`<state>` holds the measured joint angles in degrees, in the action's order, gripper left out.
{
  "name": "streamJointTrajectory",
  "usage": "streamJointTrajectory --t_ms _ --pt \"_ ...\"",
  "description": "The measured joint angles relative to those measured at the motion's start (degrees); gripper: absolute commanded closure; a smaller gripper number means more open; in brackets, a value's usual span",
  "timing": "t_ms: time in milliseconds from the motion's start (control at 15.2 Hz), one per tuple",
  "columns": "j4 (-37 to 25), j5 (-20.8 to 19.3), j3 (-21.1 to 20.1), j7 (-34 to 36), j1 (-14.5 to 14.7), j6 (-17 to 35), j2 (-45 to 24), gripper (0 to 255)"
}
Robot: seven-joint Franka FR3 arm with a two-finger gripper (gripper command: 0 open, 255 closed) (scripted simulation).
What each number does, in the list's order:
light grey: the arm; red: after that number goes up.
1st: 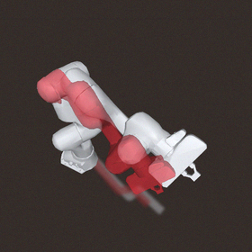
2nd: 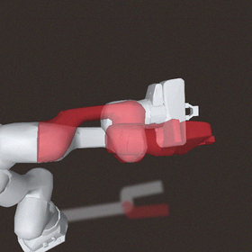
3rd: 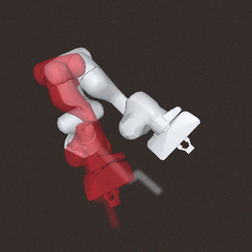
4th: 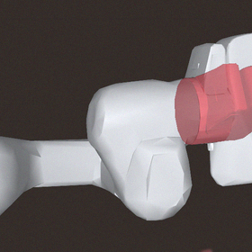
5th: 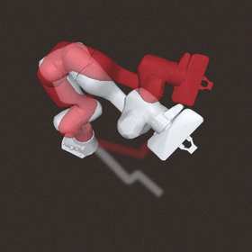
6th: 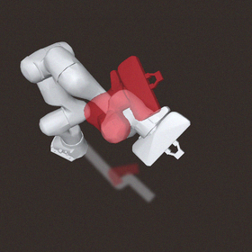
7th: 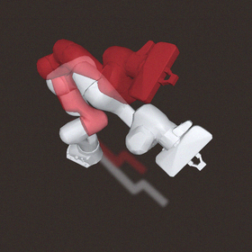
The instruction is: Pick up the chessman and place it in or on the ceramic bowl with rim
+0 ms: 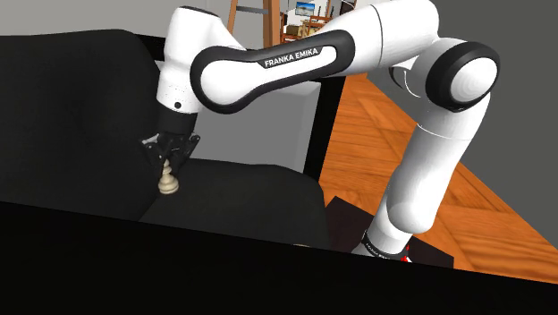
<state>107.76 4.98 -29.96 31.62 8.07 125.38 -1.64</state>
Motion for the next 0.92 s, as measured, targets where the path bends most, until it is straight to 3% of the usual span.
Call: streamJointTrajectory --t_ms 924 --pt "-10.1 -0.1 0.1 0.6 -0.2 -10.6 0.7 255"
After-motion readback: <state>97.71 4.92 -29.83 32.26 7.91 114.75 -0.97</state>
